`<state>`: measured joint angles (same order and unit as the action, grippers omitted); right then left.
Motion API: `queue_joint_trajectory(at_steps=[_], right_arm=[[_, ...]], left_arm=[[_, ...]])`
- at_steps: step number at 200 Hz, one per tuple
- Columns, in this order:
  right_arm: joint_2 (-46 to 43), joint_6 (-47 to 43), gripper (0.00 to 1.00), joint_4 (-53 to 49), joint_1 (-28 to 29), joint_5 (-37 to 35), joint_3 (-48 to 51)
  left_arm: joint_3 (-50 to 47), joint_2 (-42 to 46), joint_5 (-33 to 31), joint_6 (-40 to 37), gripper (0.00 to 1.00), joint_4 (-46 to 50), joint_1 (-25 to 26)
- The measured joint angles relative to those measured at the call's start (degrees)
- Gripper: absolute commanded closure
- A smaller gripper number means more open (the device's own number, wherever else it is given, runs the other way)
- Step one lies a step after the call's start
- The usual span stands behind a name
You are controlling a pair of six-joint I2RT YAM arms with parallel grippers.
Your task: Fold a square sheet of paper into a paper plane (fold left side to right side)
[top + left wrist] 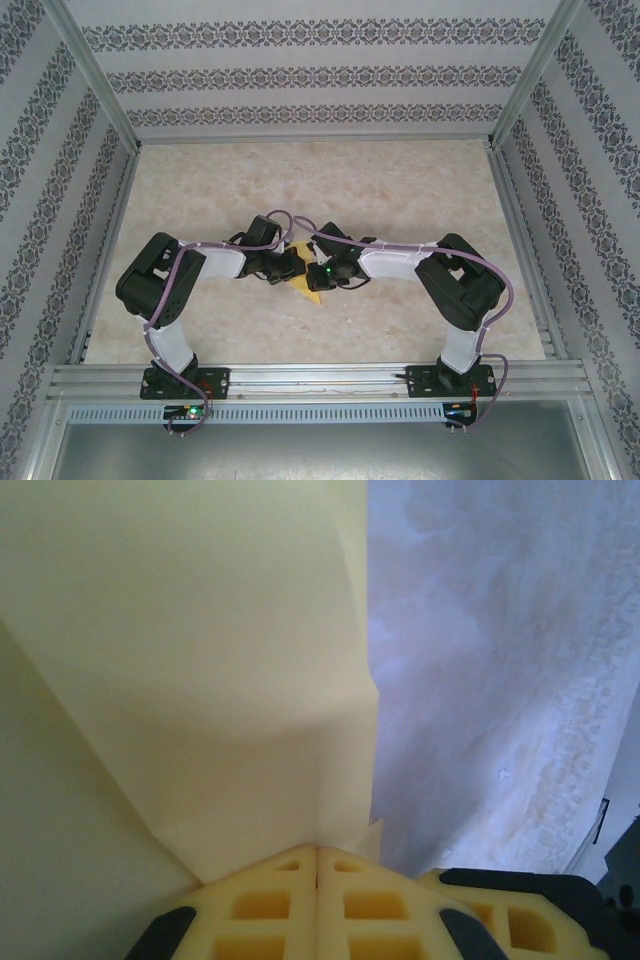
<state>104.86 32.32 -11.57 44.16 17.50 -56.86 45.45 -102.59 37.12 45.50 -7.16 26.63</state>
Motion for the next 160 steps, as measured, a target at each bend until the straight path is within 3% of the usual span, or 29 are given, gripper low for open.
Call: queue_joint_trajectory(at_steps=[98, 160], right_arm=[[0.7, -3.08, 1.0, -3.5, 1.4, -4.04, -2.36], [0.81, -3.85, 1.0, -3.5, 1.49, -4.72, -2.49]], left_arm=[[1.86, -1.79, 0.7, -1.09, 1.0, 0.28, -0.92], [4.81, -3.72, 2.01, -3.58, 0.99, 2.45, -4.13]])
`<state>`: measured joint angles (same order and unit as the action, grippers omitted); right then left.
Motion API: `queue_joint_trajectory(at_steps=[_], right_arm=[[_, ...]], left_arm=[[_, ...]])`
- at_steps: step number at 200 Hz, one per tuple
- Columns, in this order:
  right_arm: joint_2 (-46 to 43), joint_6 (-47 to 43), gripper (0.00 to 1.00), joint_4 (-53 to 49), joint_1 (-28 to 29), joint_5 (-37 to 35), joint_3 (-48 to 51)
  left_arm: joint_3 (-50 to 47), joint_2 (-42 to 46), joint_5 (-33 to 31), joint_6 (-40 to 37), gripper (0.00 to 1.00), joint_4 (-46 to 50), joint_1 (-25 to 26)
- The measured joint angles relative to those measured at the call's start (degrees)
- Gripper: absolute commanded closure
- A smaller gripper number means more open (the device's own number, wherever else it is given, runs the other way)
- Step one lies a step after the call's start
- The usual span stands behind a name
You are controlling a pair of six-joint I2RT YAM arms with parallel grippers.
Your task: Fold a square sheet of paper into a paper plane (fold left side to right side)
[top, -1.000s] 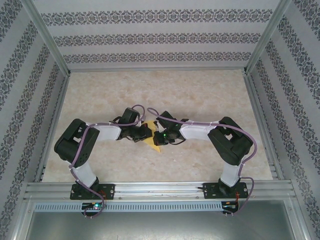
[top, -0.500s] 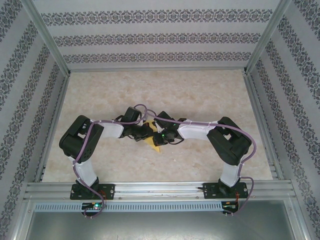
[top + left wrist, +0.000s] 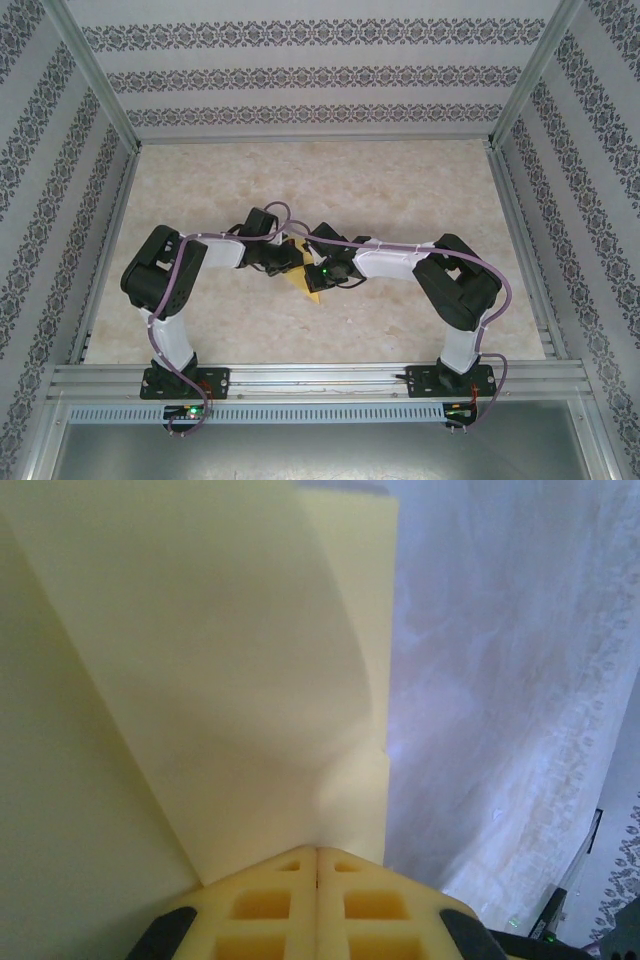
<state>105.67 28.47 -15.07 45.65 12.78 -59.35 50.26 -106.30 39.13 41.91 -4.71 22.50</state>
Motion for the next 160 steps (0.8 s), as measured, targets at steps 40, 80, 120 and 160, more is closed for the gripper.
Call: queue_joint_trajectory(at_steps=[40, 80, 120, 160], right_arm=[[0.0, 0.0, 1.0, 0.07, 0.0, -0.11, 0.0], [-0.02, 0.0, 1.0, 0.22, 0.04, -0.11, 0.15], [-0.11, 0.02, 1.0, 0.37, 0.26, -0.48, 0.28], [-0.26, 0.02, 1.0, 0.81, 0.26, -0.48, 0.66]], left_arm=[[2.93, -1.7, 0.2, -1.95, 0.99, 1.9, -3.52], [5.55, -3.02, -0.57, -3.91, 0.99, 3.45, -6.56], [8.02, -4.35, -1.14, -5.64, 0.99, 5.07, -8.83], [12.92, -7.04, -0.96, -7.54, 0.99, 8.68, -10.67]])
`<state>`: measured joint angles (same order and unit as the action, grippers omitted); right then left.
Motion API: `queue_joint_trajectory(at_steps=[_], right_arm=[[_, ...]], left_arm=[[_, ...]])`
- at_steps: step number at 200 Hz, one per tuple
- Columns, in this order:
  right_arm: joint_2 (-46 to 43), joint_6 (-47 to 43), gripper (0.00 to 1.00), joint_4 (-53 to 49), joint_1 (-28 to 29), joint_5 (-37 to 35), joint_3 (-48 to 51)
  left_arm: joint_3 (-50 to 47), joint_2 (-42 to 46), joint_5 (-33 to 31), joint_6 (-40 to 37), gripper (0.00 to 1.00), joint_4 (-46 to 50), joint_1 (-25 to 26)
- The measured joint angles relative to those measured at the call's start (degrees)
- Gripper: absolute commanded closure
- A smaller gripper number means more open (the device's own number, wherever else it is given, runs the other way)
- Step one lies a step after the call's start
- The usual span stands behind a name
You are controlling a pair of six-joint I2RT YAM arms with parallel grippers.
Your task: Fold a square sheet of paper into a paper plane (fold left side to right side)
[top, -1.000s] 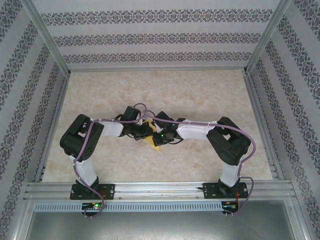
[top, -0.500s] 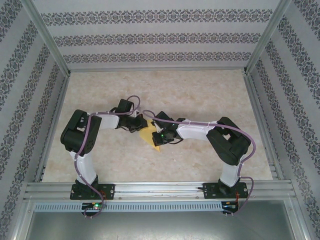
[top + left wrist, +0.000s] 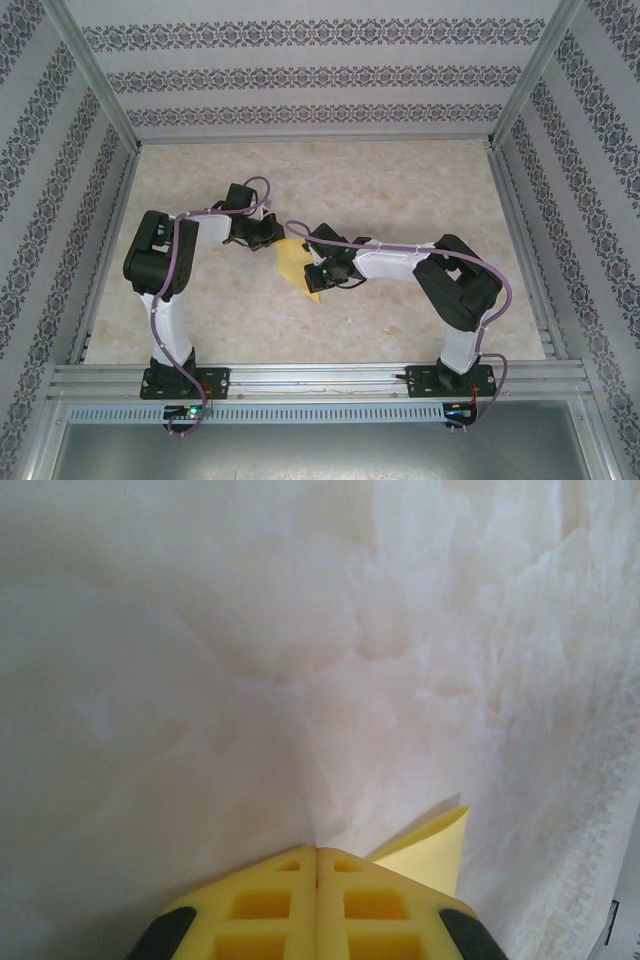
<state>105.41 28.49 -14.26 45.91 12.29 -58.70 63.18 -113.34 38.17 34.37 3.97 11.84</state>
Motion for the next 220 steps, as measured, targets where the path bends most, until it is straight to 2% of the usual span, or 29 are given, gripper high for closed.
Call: queue_joint_trajectory(at_steps=[20, 62, 102, 128, 174, 220], right_arm=[[-0.13, 0.02, 1.0, 0.39, 0.0, 0.0, 0.33], [-0.55, 0.02, 1.0, 1.44, -0.04, 0.15, 0.98], [-1.01, 0.0, 1.0, 2.8, -0.98, 1.6, 2.08], [-1.09, 0.0, 1.0, 2.69, -1.95, 2.62, 2.25], [-1.09, -0.02, 1.0, 2.43, -2.69, 3.65, 2.25], [-1.09, 0.0, 1.0, 2.51, -2.69, 3.67, 2.34]], left_arm=[[2.08, -0.92, 0.17, -1.07, 0.99, 2.25, -0.46], [2.99, 0.48, -3.54, -3.17, 0.99, 3.19, -2.32], [-4.39, 12.9, -2.4, -4.63, 0.99, 3.21, -2.21], [-7.67, 17.09, 1.07, -4.83, 0.99, 2.14, 0.66], [-10.82, 12.85, 4.63, -4.24, 0.99, -0.94, 7.52], [-10.64, 7.26, 5.29, -3.45, 0.99, -3.61, 9.22]])
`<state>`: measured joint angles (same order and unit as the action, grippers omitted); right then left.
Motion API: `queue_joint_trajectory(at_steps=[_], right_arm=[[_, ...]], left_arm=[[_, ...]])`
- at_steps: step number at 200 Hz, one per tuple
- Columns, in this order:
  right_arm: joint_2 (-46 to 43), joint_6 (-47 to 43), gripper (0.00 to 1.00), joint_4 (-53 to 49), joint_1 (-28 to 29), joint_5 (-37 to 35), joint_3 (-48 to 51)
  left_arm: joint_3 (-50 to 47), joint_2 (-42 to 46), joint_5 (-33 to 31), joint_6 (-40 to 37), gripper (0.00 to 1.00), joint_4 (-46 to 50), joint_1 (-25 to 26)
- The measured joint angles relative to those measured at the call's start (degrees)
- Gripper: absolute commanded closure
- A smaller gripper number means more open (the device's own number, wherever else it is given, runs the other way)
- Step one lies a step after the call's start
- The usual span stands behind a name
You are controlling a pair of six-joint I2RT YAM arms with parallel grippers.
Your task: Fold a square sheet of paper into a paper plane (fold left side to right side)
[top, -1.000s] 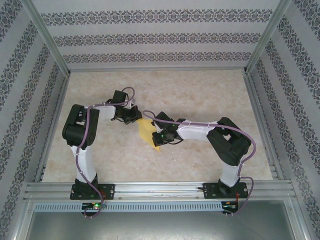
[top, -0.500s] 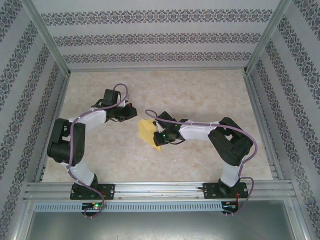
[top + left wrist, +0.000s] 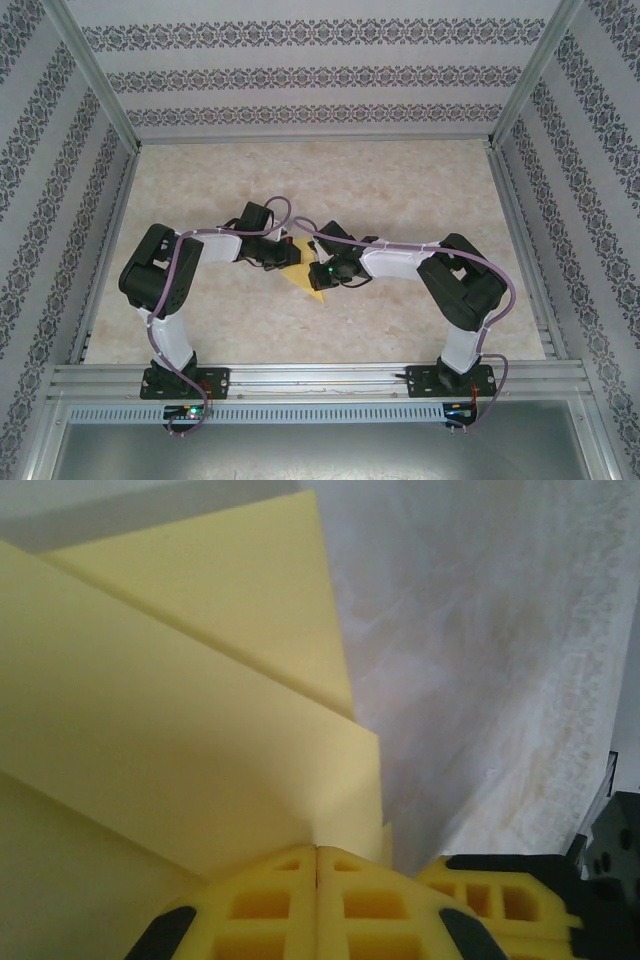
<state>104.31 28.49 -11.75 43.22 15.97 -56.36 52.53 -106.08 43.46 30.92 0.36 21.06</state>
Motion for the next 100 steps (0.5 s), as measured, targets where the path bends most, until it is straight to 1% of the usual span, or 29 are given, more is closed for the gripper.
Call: queue_joint_trajectory(at_steps=[57, 100], right_arm=[[-0.04, 0.0, 1.0, -0.26, -0.52, 1.4, -0.2], [-0.02, -0.02, 1.0, -3.67, -1.88, 3.02, -1.6]], left_arm=[[0.63, -1.31, -2.58, -0.11, 1.0, 0.33, 0.0], [0.61, -1.29, -2.97, -0.13, 1.0, 0.52, 0.0]])
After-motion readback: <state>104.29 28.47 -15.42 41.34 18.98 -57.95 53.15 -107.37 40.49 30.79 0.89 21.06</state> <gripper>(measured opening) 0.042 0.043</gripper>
